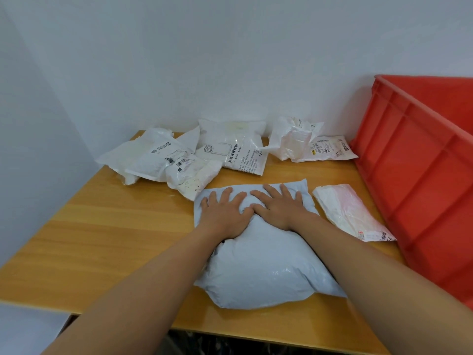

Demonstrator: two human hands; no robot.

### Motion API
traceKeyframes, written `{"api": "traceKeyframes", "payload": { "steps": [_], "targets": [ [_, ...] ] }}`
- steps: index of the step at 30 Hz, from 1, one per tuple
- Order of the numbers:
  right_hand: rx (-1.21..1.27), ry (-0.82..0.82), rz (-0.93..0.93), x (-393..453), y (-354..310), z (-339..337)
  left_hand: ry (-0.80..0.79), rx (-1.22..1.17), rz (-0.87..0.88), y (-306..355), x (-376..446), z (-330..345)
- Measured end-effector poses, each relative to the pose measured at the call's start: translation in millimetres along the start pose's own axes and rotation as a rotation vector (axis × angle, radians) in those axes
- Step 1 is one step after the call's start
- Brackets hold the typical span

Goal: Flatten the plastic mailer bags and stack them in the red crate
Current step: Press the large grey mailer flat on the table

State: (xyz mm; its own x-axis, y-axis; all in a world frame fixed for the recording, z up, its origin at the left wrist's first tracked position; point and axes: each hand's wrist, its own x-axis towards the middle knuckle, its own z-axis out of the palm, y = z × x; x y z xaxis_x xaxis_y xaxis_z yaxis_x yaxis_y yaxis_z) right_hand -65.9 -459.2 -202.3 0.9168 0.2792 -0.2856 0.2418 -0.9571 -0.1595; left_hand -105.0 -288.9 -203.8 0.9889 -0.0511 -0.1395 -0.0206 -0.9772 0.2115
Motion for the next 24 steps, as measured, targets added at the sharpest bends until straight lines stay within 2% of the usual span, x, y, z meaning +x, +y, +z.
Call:
{"api": "traceKeyframes", "payload": {
  "steps": [11, 16, 21, 24],
  "targets": [
    [-0.017, -0.019, 0.007, -1.1, -2.0, -1.4, -0.036, 0.006, -0.009, -0.2, 0.9, 0.9],
    [0.013, -0.116, 0.021, -2.0, -3.3, -14.3, -0.108, 0.019, -0.001, 0.0, 2.6, -10.7],
    [-0.014, 0.022, 0.039, -9.3, 11.8, -33.5, -0.001, 0.075, 0.103, -11.8, 6.6, -24.3],
    [-0.023, 0.0, 0.062, -13.0, 24.9, -25.6, -0.029, 0.066, 0.097, -16.6, 8.3, -23.3]
  ]
}}
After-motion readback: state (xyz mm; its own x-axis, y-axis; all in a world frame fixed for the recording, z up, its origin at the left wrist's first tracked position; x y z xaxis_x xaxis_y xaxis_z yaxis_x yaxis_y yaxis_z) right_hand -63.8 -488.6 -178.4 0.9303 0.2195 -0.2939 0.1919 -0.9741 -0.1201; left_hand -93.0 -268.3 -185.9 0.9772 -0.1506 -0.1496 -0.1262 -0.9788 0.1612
